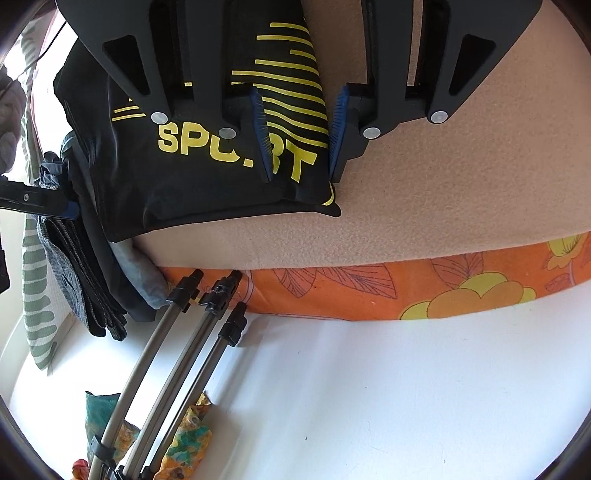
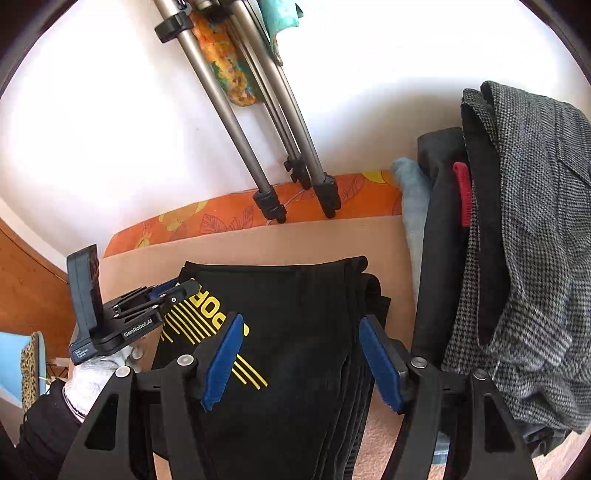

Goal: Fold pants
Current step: 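Grasp the folded black pants edge with the left gripper while the right gripper grasps the other side, then lift the folded pants with both grippers and carry them onto the clothes stack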

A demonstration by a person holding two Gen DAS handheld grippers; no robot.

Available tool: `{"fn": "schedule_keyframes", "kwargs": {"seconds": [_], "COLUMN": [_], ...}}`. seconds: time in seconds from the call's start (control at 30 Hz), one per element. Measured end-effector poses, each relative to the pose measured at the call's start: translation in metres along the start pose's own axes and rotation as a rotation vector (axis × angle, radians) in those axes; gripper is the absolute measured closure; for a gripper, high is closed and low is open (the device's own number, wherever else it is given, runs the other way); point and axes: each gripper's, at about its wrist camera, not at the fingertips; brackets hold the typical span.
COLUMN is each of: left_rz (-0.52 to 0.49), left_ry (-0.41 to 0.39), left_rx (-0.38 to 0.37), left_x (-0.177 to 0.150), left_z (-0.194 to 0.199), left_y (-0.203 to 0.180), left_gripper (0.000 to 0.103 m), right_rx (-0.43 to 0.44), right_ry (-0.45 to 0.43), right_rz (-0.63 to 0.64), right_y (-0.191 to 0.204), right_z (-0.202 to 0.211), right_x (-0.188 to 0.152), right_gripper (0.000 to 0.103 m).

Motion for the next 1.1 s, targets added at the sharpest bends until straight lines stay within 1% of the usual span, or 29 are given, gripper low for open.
{"fn": "schedule_keyframes", "kwargs": {"seconds": [0.07, 0.13, 0.17, 0.23, 0.3, 0.4, 0.47, 0.53, 0.7, 0.77, 0.8, 0.83, 0.87, 0.9, 0.93, 0.97, 1.0, 1.03, 1.1], "left_rz": [0.001, 0.001, 0.000, -0.004, -0.006, -0.003, -0.005, -0.007, -0.008, -0.016, -0.019, -0.028, -0.038, -0.041, -0.038, -0.028, -0.014, -0.004, -0.006], "left_ry": [0.004, 0.005, 0.006, 0.007, 0.006, 0.005, 0.007, 0.011, 0.017, 0.013, 0.007, 0.002, -0.003, -0.009, -0.015, -0.020, -0.019, -0.021, -0.030], "left_rx": [0.000, -0.003, -0.003, -0.002, -0.002, -0.003, 0.000, -0.002, -0.018, -0.013, -0.013, -0.014, -0.005, 0.011, 0.022, 0.027, 0.020, 0.016, 0.021], "left_x": [0.001, 0.001, 0.001, 0.001, 0.000, 0.000, -0.001, -0.001, 0.002, 0.003, 0.003, 0.003, 0.003, 0.003, 0.002, 0.002, 0.003, 0.003, 0.002], "left_z": [0.000, 0.000, -0.001, -0.001, 0.000, 0.000, 0.001, 0.001, -0.001, -0.003, -0.004, -0.005, -0.005, -0.005, -0.006, -0.005, -0.005, -0.005, -0.003], "left_y": [-0.001, 0.000, -0.001, -0.001, 0.000, 0.000, 0.000, 0.000, -0.003, -0.004, -0.005, -0.006, -0.008, -0.009, -0.009, -0.007, -0.005, -0.003, -0.004], "left_gripper": [0.071, 0.071, 0.071, 0.071, 0.071, 0.071, 0.071, 0.070, 0.059, 0.059, 0.059, 0.059, 0.061, 0.071, 0.076, 0.086, 0.092, 0.093, 0.096], "right_rx": [-0.011, -0.062, -0.071, -0.085, -0.113, -0.136, -0.156, -0.154, -0.140, -0.139, -0.137, -0.135, -0.135, -0.135, -0.134, -0.129, -0.111, -0.089, -0.042], "right_ry": [0.051, 0.063, 0.081, 0.116, 0.133, 0.147, 0.156, 0.169, 0.230, 0.224, 0.217, 0.206, 0.197, 0.184, 0.169, 0.156, 0.144, 0.133, 0.111], "right_rz": [-0.009, 0.013, 0.010, -0.012, -0.017, -0.026, -0.009, -0.018, -0.041, -0.022, -0.012, -0.003, 0.011, 0.022, 0.024, 0.026, 0.023, 0.016, 0.003], "right_y": [-0.004, -0.003, -0.005, -0.011, -0.014, -0.018, -0.018, -0.022, -0.027, -0.024, -0.022, -0.020, -0.018, -0.017, -0.017, -0.018, -0.020, -0.023, -0.027], "right_z": [-0.016, -0.025, -0.030, -0.039, -0.043, -0.040, -0.037, -0.036, -0.065, -0.070, -0.071, -0.072, -0.073, -0.072, -0.071, -0.069, -0.067, -0.065, -0.063], "right_x": [0.008, 0.010, 0.011, 0.010, 0.009, 0.007, 0.006, 0.006, 0.011, 0.010, 0.009, 0.008, 0.007, 0.005, 0.004, 0.002, 0.001, 0.000, -0.003], "right_gripper": [0.036, 0.038, 0.039, 0.047, 0.052, 0.055, 0.055, 0.055, 0.055, 0.050, 0.046, 0.043, 0.042, 0.043, 0.049, 0.054, 0.063, 0.069, 0.073]}}
Point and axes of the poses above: each gripper's, at about its wrist camera, not at the fingertips, and z roughly against the way its jaws point, y to its left, x to its top, and after that the axes turned 3 degrees about z, right-handed
